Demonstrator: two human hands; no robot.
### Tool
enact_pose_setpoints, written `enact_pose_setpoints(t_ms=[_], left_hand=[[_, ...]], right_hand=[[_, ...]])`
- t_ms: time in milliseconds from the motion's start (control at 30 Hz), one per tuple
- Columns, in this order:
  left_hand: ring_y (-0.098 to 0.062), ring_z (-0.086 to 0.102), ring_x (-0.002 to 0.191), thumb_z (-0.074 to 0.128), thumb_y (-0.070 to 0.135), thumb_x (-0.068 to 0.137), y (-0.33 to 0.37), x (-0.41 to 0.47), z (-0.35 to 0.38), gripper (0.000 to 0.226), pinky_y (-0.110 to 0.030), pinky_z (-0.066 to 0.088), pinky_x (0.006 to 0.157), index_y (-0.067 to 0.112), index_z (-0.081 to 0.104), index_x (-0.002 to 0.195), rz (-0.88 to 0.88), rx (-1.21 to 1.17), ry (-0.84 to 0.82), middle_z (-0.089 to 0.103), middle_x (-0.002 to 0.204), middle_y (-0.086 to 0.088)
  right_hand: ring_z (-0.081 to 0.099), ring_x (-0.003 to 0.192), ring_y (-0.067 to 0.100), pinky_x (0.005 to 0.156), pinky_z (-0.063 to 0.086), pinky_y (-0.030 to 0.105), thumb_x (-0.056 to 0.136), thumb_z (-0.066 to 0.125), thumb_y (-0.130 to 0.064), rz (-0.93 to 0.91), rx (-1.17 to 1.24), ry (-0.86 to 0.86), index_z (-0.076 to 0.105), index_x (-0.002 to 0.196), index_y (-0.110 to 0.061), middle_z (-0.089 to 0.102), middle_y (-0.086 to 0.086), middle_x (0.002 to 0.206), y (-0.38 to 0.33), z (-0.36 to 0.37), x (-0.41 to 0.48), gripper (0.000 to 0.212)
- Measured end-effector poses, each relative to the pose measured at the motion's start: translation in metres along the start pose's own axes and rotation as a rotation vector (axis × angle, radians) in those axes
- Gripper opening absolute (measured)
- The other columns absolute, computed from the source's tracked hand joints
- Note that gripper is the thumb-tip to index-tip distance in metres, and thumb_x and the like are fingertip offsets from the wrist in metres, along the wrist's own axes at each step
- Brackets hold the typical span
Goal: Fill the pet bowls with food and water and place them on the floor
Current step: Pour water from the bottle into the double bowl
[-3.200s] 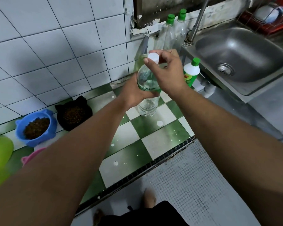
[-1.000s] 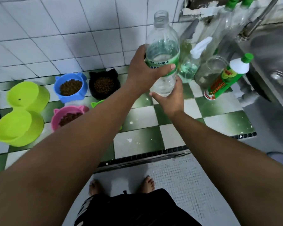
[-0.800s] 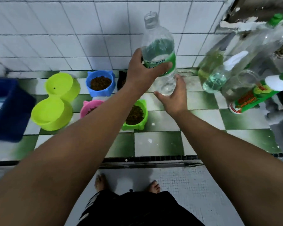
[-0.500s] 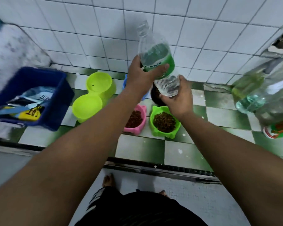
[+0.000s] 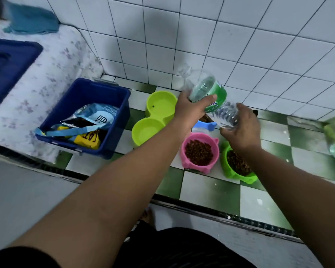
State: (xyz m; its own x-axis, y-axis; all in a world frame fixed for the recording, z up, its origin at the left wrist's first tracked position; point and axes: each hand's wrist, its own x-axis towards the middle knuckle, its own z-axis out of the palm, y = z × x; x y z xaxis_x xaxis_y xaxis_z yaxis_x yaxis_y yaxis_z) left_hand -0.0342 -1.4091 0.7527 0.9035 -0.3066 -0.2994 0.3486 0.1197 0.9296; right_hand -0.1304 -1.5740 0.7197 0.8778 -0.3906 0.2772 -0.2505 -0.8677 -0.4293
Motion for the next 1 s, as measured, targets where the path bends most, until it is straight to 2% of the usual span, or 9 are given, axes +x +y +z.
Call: enact_pose_setpoints(t_ms=[100, 200, 333, 433, 533, 633, 700, 833, 1000], left_hand=[[-0.016, 0.067, 0.103, 0.085, 0.017, 0.083, -0.005, 0.004, 0.0, 0.045, -0.042, 0.059, 0.096, 0.024, 0.054, 0.114, -0.092, -0.064, -0.036, 0.057, 0.099, 0.014], [-0.024, 0.068, 0.11, 0.088, 0.021, 0.079, -0.011, 0.007, 0.0, 0.067, -0.043, 0.061, 0.093, 0.016, 0.049, 0.133, -0.169, -0.111, -0.026, 0.06, 0.121, -0.002], [-0.025, 0.065, 0.108, 0.089, 0.024, 0.079, -0.022, 0.013, 0.003, 0.073, -0.041, 0.063, 0.088, 0.018, 0.045, 0.137, -0.221, -0.159, -0.02, 0.052, 0.14, -0.01], [-0.024, 0.066, 0.105, 0.088, 0.026, 0.079, -0.024, 0.014, 0.004, 0.066, -0.042, 0.062, 0.088, 0.017, 0.047, 0.129, -0.263, -0.18, -0.023, 0.057, 0.137, -0.012], [-0.027, 0.073, 0.102, 0.094, 0.042, 0.066, -0.022, 0.013, 0.004, 0.085, -0.042, 0.064, 0.081, 0.011, 0.053, 0.134, -0.301, -0.211, -0.007, 0.071, 0.121, -0.011], [-0.025, 0.074, 0.096, 0.085, 0.045, 0.078, -0.021, 0.014, 0.002, 0.055, -0.042, 0.064, 0.081, 0.015, 0.063, 0.118, -0.32, -0.188, 0.01, 0.074, 0.1, -0.004], [-0.028, 0.074, 0.098, 0.083, 0.046, 0.081, -0.022, 0.016, 0.0, 0.045, -0.045, 0.063, 0.084, 0.017, 0.065, 0.11, -0.344, -0.189, 0.008, 0.075, 0.101, -0.008], [-0.031, 0.074, 0.098, 0.085, 0.046, 0.078, -0.021, 0.016, -0.002, 0.048, -0.044, 0.064, 0.082, 0.016, 0.063, 0.109, -0.38, -0.183, 0.033, 0.074, 0.104, -0.014], [-0.033, 0.073, 0.099, 0.089, 0.045, 0.074, -0.017, 0.015, -0.001, 0.071, -0.042, 0.065, 0.075, 0.013, 0.056, 0.128, -0.394, -0.205, 0.056, 0.071, 0.113, -0.017]], right_hand=[[0.055, 0.116, 0.038, 0.096, 0.044, 0.046, 0.062, 0.082, -0.022, 0.005, -0.067, -0.008, 0.047, 0.139, -0.01, 0.058, 0.017, 0.129, 0.004, -0.004, 0.002, 0.086], [0.052, 0.12, 0.036, 0.101, 0.04, 0.046, 0.065, 0.083, -0.025, 0.0, -0.152, -0.039, 0.044, 0.143, -0.014, 0.056, 0.015, 0.133, 0.01, -0.008, 0.001, 0.088], [0.045, 0.128, 0.035, 0.108, 0.033, 0.047, 0.068, 0.084, -0.026, 0.003, -0.215, -0.081, 0.039, 0.145, -0.013, 0.05, 0.016, 0.14, 0.018, -0.009, -0.002, 0.091], [0.044, 0.128, 0.035, 0.11, 0.032, 0.047, 0.069, 0.083, -0.027, -0.002, -0.233, -0.098, 0.038, 0.146, -0.012, 0.049, 0.016, 0.141, 0.02, -0.008, -0.003, 0.09], [0.044, 0.129, 0.034, 0.111, 0.03, 0.047, 0.069, 0.082, -0.026, -0.028, -0.249, -0.109, 0.038, 0.146, -0.012, 0.048, 0.015, 0.141, 0.022, -0.008, -0.004, 0.089], [0.043, 0.13, 0.033, 0.111, 0.029, 0.047, 0.07, 0.081, -0.029, -0.048, -0.288, -0.124, 0.037, 0.147, -0.014, 0.047, 0.014, 0.142, 0.024, -0.009, -0.003, 0.09], [0.042, 0.131, 0.033, 0.112, 0.029, 0.048, 0.072, 0.081, -0.03, -0.062, -0.319, -0.135, 0.035, 0.148, -0.014, 0.046, 0.014, 0.142, 0.023, -0.009, -0.002, 0.09], [0.042, 0.13, 0.034, 0.112, 0.028, 0.049, 0.071, 0.081, -0.029, -0.086, -0.353, -0.134, 0.036, 0.147, -0.013, 0.047, 0.014, 0.141, 0.022, -0.01, -0.001, 0.091], [0.041, 0.131, 0.034, 0.113, 0.027, 0.048, 0.07, 0.082, -0.029, -0.07, -0.37, -0.138, 0.036, 0.147, -0.014, 0.047, 0.013, 0.141, 0.021, -0.01, -0.002, 0.091]])
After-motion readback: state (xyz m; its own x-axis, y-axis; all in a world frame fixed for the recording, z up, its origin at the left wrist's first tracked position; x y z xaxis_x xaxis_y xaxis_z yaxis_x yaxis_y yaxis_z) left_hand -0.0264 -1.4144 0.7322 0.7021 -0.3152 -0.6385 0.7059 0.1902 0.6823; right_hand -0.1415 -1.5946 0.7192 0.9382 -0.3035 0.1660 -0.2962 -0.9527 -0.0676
